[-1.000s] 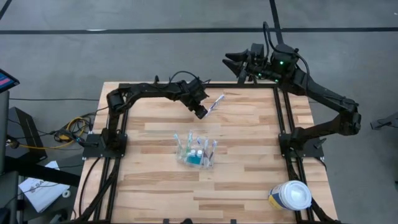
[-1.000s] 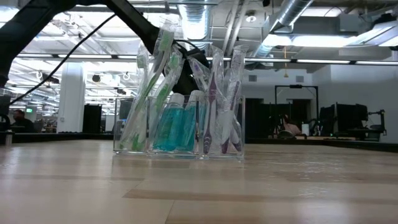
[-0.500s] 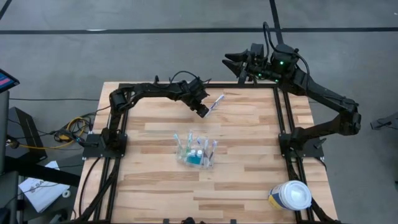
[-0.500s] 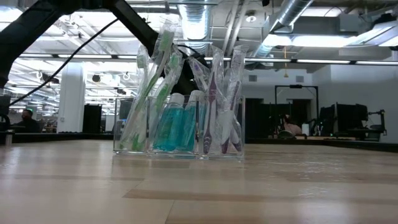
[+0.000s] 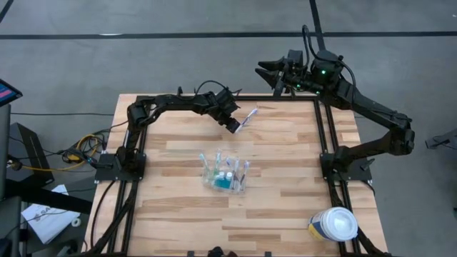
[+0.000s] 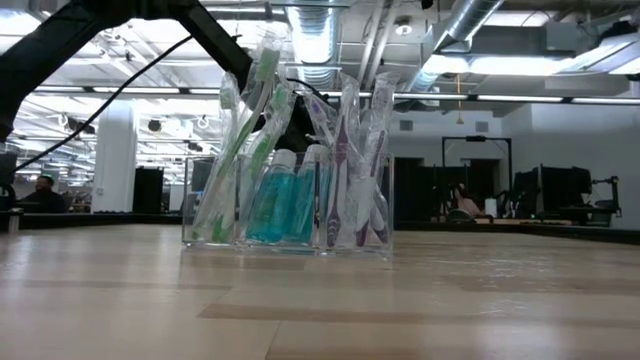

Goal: Pick & Place toothbrushing station
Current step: Put the purple toothbrush into the transparent organizer

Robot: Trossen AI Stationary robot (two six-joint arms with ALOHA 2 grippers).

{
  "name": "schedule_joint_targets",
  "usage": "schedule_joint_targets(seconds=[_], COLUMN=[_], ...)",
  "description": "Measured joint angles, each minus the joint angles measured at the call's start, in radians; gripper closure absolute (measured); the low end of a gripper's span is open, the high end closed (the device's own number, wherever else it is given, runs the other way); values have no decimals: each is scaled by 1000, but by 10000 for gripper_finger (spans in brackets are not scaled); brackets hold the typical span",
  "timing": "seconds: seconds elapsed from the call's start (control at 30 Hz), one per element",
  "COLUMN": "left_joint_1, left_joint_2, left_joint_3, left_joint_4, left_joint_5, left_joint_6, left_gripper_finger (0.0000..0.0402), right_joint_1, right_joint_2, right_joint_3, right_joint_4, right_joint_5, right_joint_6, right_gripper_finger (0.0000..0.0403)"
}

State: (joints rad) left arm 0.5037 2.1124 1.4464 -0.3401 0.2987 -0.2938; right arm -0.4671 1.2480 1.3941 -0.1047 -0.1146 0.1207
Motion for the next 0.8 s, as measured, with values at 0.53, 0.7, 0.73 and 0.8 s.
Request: schedule_joint_targets(seconds=[0.53, 0.7, 0.73, 0.8], left_joint_1=[-40, -45, -45, -42], left_joint_2=[0, -11, -11, -11], left_joint_3=[0, 0, 0, 0], left_joint_4=[-16, -12, -14, -17], left_joint_5=[42, 51, 57, 67], left_joint_6=[-70, -87, -96, -111], left_gripper_finger=[276, 276, 276, 276], right_joint_1=[-1, -1, 0, 0], right_joint_2=[0, 0, 0, 0], right_joint_3=[0, 0, 0, 0], right_joint_4=[0, -4, -4, -4], right_joint_5=[-20, -22, -22, -22], right_joint_6=[-1, -17, -16, -17], right_gripper_finger=[269, 269, 269, 269])
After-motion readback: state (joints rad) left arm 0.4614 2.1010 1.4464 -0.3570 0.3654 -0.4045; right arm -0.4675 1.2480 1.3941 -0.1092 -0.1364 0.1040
